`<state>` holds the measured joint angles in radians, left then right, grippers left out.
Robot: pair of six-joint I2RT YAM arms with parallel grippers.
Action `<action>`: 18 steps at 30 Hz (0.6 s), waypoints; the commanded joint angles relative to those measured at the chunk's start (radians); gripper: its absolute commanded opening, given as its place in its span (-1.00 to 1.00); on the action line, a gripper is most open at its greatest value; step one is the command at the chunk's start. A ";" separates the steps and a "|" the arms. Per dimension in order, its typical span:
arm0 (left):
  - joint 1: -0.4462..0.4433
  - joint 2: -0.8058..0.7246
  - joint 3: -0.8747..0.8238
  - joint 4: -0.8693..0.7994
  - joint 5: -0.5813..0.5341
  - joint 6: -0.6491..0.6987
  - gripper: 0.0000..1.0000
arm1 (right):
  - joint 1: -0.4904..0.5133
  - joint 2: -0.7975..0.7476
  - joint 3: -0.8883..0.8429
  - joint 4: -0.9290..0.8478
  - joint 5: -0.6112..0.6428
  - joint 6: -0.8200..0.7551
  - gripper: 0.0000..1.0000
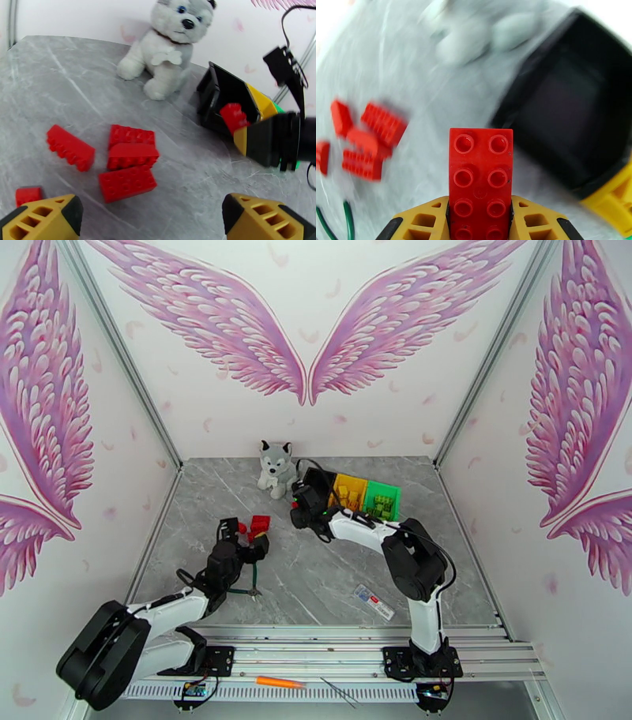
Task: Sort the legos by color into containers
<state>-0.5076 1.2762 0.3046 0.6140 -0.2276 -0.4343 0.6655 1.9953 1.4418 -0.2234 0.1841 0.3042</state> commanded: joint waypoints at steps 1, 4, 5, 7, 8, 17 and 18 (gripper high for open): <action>-0.032 0.086 0.076 0.054 -0.028 0.043 0.97 | -0.045 0.000 0.052 -0.011 0.030 0.064 -0.42; -0.059 0.170 0.137 0.074 -0.033 0.057 0.97 | -0.083 0.039 0.126 -0.047 0.026 0.088 -0.41; -0.067 0.195 0.156 0.081 -0.034 0.061 0.98 | -0.091 0.055 0.153 -0.060 0.024 0.091 -0.40; -0.081 0.240 0.187 0.107 -0.045 0.071 0.97 | -0.102 0.081 0.204 -0.090 0.035 0.097 -0.36; -0.085 0.262 0.199 0.126 -0.047 0.075 0.98 | -0.107 0.095 0.226 -0.104 0.038 0.095 -0.32; -0.083 0.347 0.254 0.188 -0.028 0.055 0.97 | -0.113 0.096 0.279 -0.169 0.081 0.074 0.37; -0.084 0.342 0.250 0.190 -0.037 0.054 0.97 | -0.111 0.084 0.267 -0.164 0.078 0.071 0.42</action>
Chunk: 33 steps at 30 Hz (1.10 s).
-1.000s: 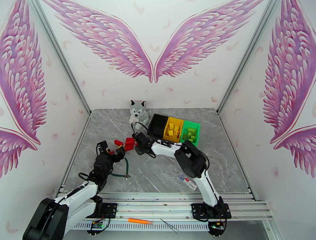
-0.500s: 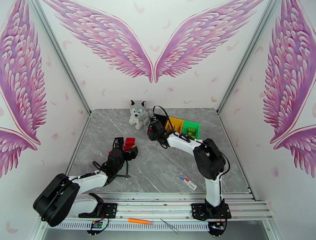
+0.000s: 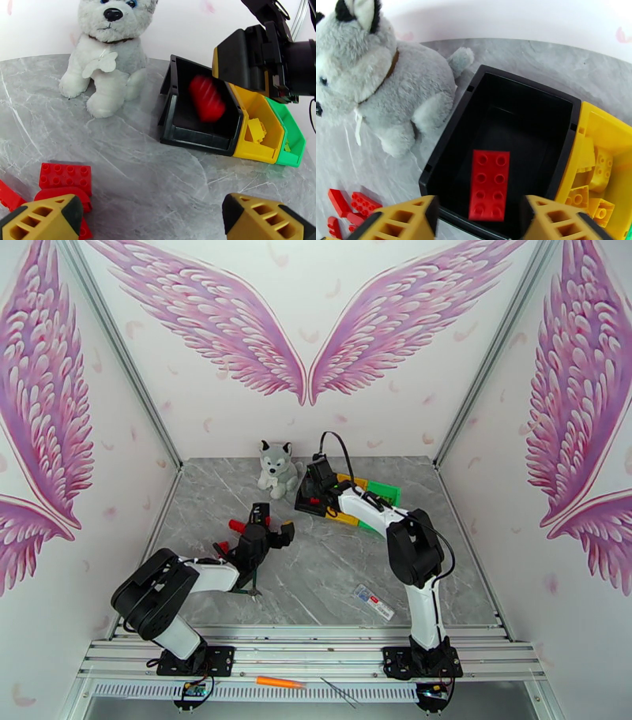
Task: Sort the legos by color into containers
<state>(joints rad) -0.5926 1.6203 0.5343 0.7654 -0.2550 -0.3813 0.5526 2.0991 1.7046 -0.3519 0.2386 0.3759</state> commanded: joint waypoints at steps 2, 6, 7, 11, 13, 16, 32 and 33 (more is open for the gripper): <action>0.004 -0.014 0.008 0.049 -0.028 0.001 0.97 | 0.010 -0.044 -0.022 -0.020 0.016 -0.011 0.47; 0.008 -0.054 -0.031 0.059 -0.079 -0.002 0.97 | 0.056 -0.083 -0.065 0.002 0.033 -0.046 0.58; 0.009 -0.064 -0.041 0.063 -0.089 -0.003 0.98 | 0.068 -0.088 -0.068 0.005 0.038 -0.056 0.61; 0.024 -0.097 -0.063 0.036 -0.128 -0.014 0.97 | 0.128 -0.092 -0.073 0.001 0.051 -0.078 0.71; 0.034 -0.105 -0.074 0.027 -0.139 -0.024 0.98 | 0.154 -0.092 -0.082 0.001 0.054 -0.077 0.72; 0.050 -0.123 -0.092 0.005 -0.161 -0.043 0.98 | 0.187 -0.112 -0.139 0.039 0.060 -0.070 0.72; 0.141 -0.380 -0.154 -0.502 -0.373 -0.233 0.83 | 0.259 -0.394 -0.716 0.412 -0.106 0.011 0.68; 0.140 -0.401 -0.148 -0.567 -0.396 -0.244 0.82 | 0.261 -0.398 -0.723 0.411 -0.119 0.010 0.67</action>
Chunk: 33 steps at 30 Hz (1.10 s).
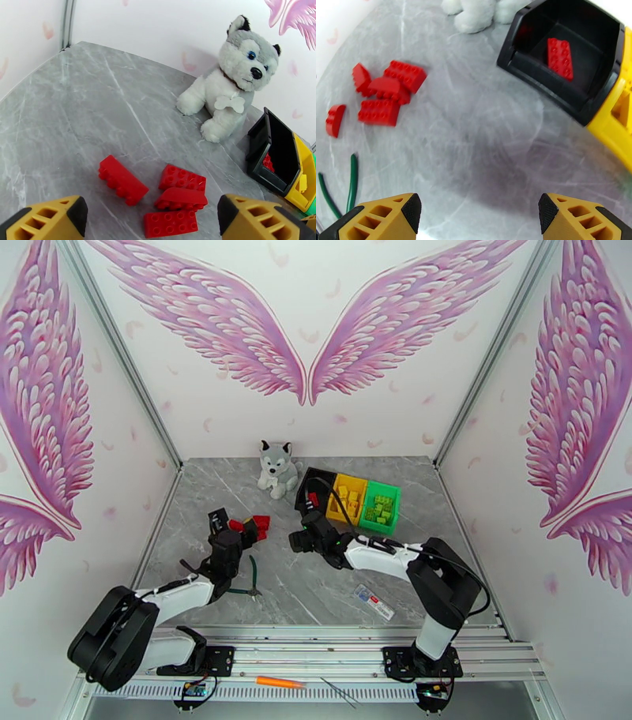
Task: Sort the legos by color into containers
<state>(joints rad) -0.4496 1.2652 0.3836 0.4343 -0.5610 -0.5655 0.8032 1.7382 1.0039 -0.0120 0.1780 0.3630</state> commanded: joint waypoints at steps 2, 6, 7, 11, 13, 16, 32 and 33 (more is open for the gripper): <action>-0.002 -0.088 0.000 -0.330 -0.129 -0.093 0.76 | 0.013 -0.055 -0.042 0.075 -0.067 0.022 0.66; 0.006 -0.152 -0.009 -0.459 -0.161 -0.152 0.65 | 0.014 -0.113 -0.103 0.080 -0.068 0.005 0.66; 0.008 -0.159 -0.006 -0.480 -0.162 -0.162 0.64 | 0.013 -0.128 -0.118 0.080 -0.066 -0.001 0.66; 0.031 -0.103 0.050 -0.547 -0.114 -0.168 0.63 | 0.012 -0.189 -0.189 0.099 -0.046 -0.002 0.68; 0.049 -0.033 0.091 -0.582 -0.078 -0.165 0.62 | 0.012 -0.203 -0.200 0.104 -0.047 -0.002 0.68; 0.073 0.023 0.109 -0.580 -0.037 -0.167 0.59 | 0.013 -0.207 -0.192 0.103 -0.062 -0.015 0.68; 0.147 0.206 0.220 -0.551 0.084 -0.120 0.31 | -0.002 -0.141 -0.177 0.125 -0.091 -0.012 0.67; 0.150 0.213 0.225 -0.550 0.092 -0.121 0.30 | -0.004 -0.140 -0.177 0.126 -0.093 -0.010 0.67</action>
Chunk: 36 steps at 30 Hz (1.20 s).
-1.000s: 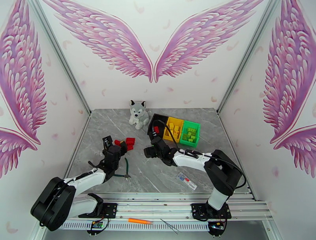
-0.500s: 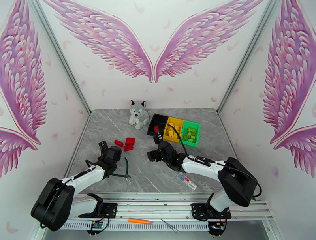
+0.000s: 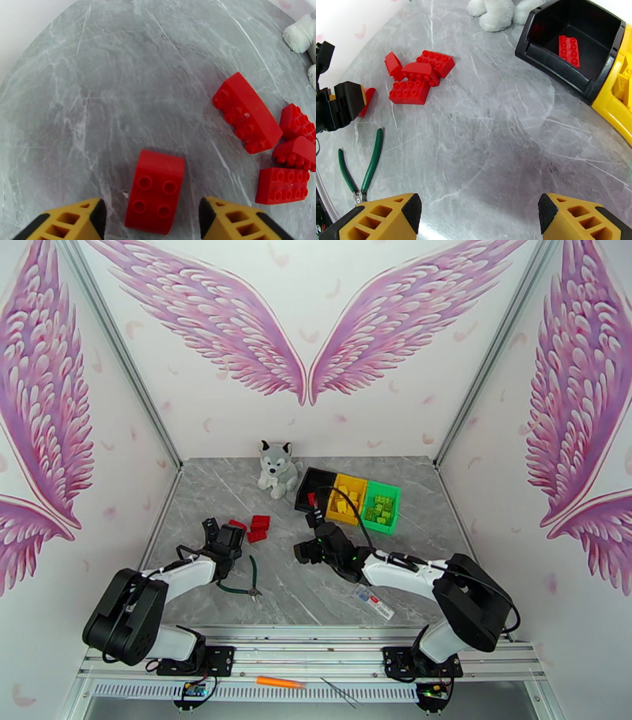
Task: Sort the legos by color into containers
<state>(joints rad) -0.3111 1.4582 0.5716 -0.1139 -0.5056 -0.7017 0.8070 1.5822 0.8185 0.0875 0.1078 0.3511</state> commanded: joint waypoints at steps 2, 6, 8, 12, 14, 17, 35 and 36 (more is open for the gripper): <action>0.018 0.029 0.040 -0.001 0.048 0.016 0.29 | -0.010 0.020 0.008 0.025 -0.026 0.004 0.66; 0.027 0.034 0.037 0.008 0.065 0.008 0.24 | -0.012 0.023 0.016 0.013 -0.032 0.004 0.66; 0.032 0.039 0.031 0.019 0.080 0.006 0.18 | -0.013 0.023 0.016 0.012 -0.036 0.005 0.66; 0.033 0.046 0.037 0.017 0.097 0.011 0.03 | -0.015 0.021 0.015 0.011 -0.039 0.008 0.66; 0.033 0.043 0.033 0.016 0.099 0.010 -0.01 | -0.015 0.016 0.014 0.011 -0.039 0.008 0.65; 0.032 0.040 0.034 0.011 0.106 0.015 -0.03 | -0.016 0.004 0.009 0.009 -0.039 0.009 0.66; 0.026 0.051 0.075 -0.046 0.170 0.058 -0.10 | -0.032 -0.023 0.085 -0.133 0.025 0.096 0.77; 0.026 0.056 0.077 -0.048 0.169 0.056 0.00 | -0.032 -0.027 0.086 -0.138 0.035 0.097 0.77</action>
<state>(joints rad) -0.2821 1.5024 0.6155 -0.1287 -0.3565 -0.6529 0.7853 1.5875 0.8753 0.0040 0.0986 0.4229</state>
